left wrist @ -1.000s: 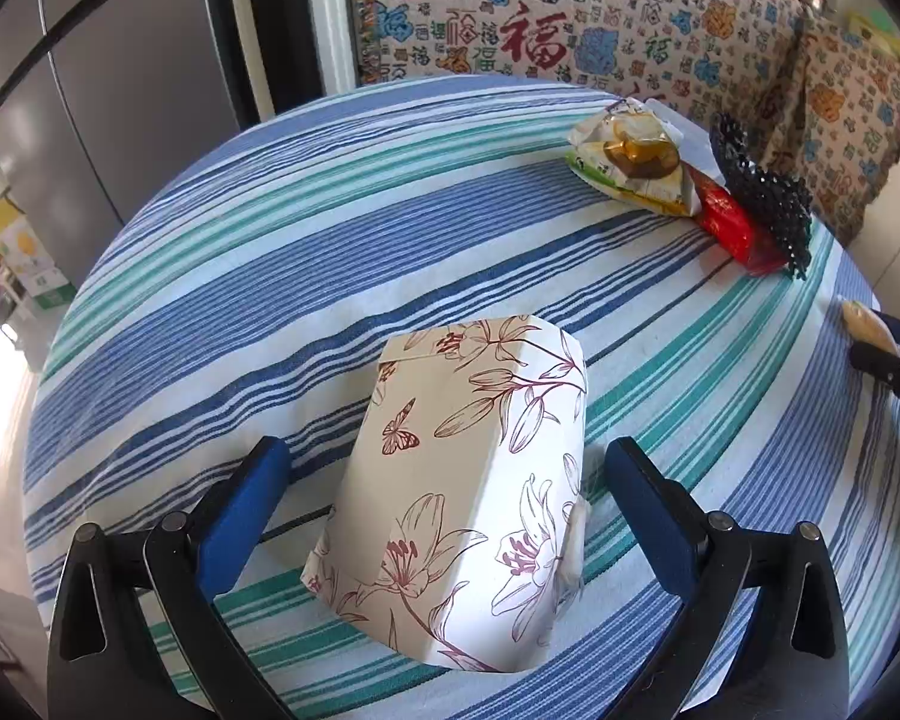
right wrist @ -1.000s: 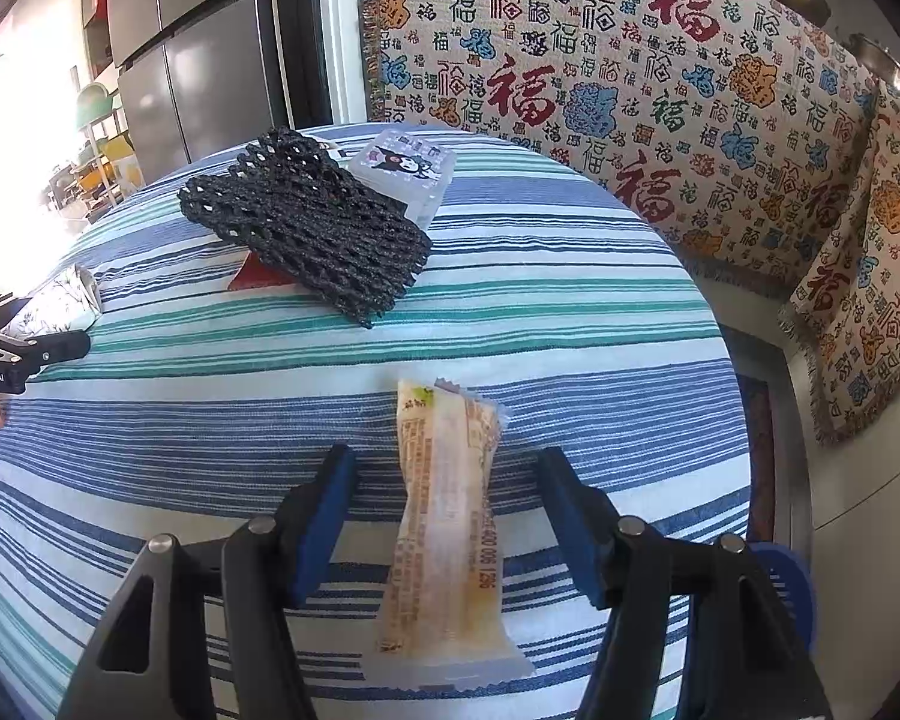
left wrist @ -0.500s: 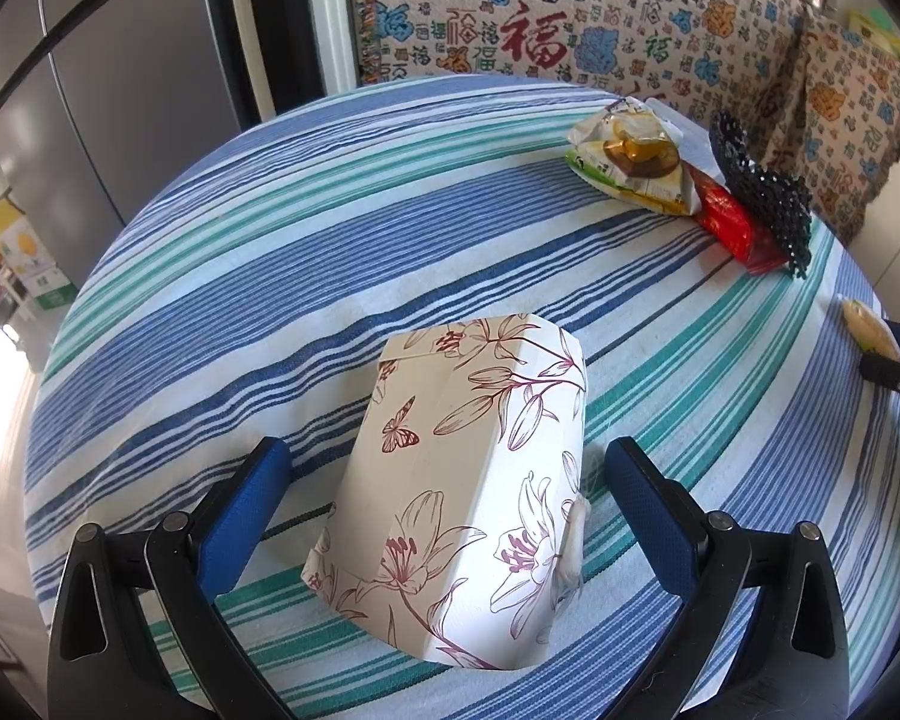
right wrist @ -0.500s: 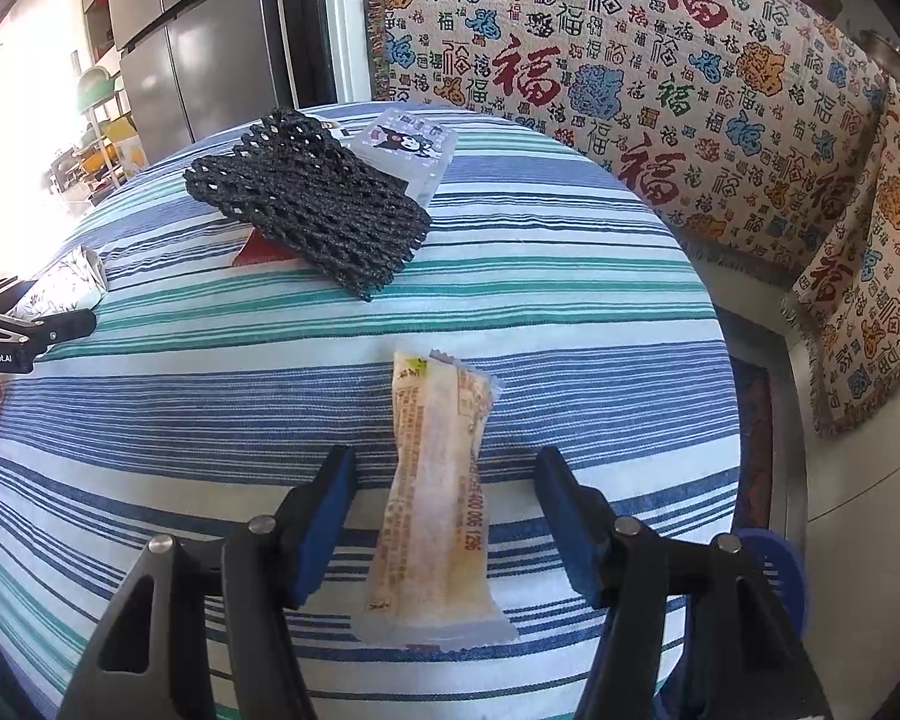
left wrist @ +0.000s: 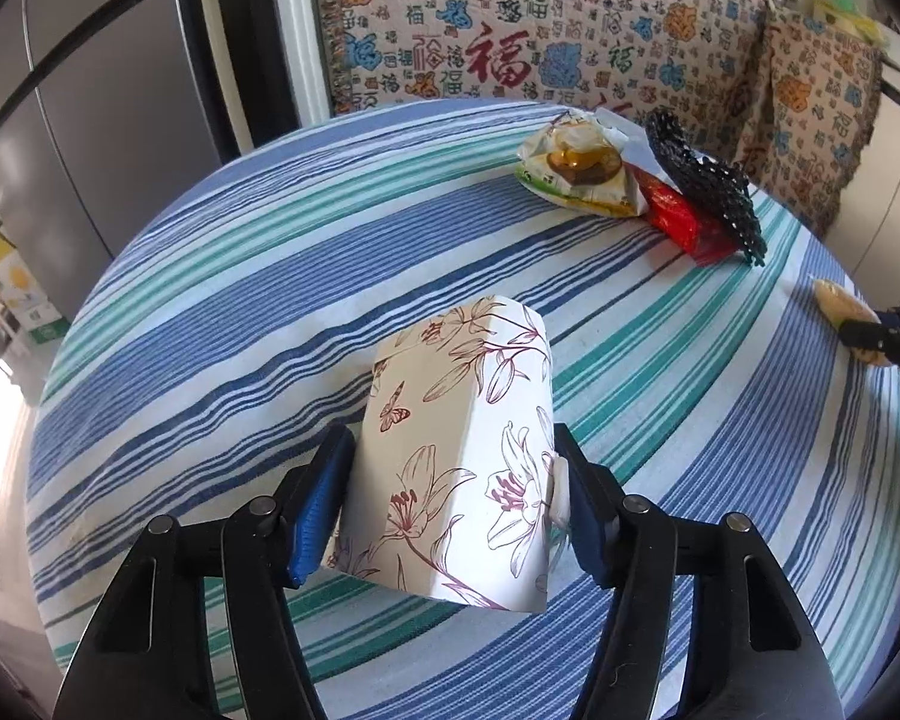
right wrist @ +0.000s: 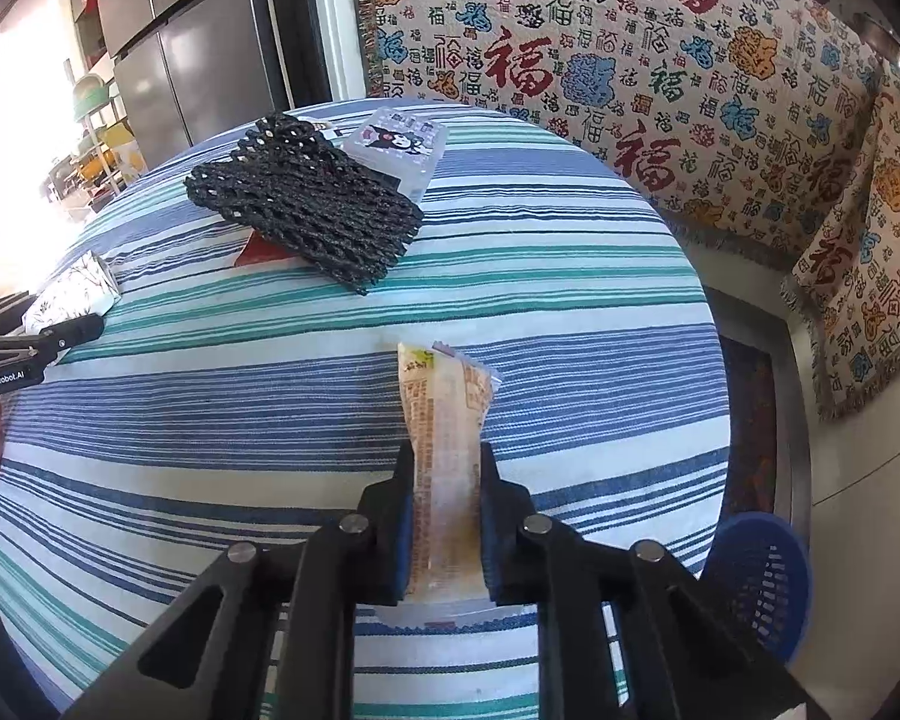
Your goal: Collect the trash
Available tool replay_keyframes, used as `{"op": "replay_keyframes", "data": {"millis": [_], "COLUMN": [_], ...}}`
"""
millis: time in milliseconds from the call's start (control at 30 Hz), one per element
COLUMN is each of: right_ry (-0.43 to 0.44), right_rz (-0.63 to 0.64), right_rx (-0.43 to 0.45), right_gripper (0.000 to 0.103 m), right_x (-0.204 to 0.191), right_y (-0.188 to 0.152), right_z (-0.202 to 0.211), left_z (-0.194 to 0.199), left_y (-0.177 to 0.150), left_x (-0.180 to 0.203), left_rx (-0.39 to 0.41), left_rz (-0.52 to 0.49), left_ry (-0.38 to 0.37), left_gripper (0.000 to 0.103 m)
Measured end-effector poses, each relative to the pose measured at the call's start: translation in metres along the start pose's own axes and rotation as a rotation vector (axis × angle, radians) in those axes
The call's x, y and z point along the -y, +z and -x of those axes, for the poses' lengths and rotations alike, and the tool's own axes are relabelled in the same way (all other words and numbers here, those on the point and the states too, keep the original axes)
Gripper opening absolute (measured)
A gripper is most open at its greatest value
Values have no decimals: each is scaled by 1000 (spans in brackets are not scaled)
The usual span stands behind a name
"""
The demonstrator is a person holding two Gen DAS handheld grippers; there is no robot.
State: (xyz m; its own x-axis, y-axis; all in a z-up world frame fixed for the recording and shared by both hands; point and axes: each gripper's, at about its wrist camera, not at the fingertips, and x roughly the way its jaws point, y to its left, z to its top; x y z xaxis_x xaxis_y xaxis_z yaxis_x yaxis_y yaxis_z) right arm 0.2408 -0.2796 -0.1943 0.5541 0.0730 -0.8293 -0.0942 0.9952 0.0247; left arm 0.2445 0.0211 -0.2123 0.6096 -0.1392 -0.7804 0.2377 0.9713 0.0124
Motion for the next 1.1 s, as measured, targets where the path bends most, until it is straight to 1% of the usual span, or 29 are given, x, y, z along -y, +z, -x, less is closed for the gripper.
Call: {"op": "replay_keyframes", "data": {"millis": [33,133,267,400,533,600,700,800,867,933,1000,1100], "right_ry": [-1,-1,-16,-58,-147,-191,-271,-312,-319,-317,-310,-296], "right_rz": [-8,-28,-47,-100,-170,-206,-256,-329,-370,-395,-412,-436], "right_rx": [5,36,80,136,171,178,176,174,164,148,117,96], "right_gripper": [17,17,17,17,17,17,17,17,17,17,17,17], "right_x": [2,10,24,60,113,141,181,218,237,251,264,280], "right_y": [0,0,0,-12,-37,-51,-75,-99,-113,-125,-137,-150], "right_z": [2,15,43,81,117,132,148,150,147,139,128,119], "left_z": [1,11,38,67,88,94,90,78,65,52,39,17], "left_y": [0,2,21,46,67,74,84,90,92,94,94,95], "left_x": [0,7,41,91,161,198,255,306,342,367,389,415], "left_rx": [3,15,70,110,139,138,111,84,54,43,23,-5], "left_rz": [5,31,-3,-45,-134,-165,-204,-243,-264,-283,-294,-288], "left_ry": [-6,-59,-112,-227,-328,-397,-483,-536,-569,-587,-598,-611], "left_gripper": [65,64,64,65,65,65,65,65,65,65,65,65]}}
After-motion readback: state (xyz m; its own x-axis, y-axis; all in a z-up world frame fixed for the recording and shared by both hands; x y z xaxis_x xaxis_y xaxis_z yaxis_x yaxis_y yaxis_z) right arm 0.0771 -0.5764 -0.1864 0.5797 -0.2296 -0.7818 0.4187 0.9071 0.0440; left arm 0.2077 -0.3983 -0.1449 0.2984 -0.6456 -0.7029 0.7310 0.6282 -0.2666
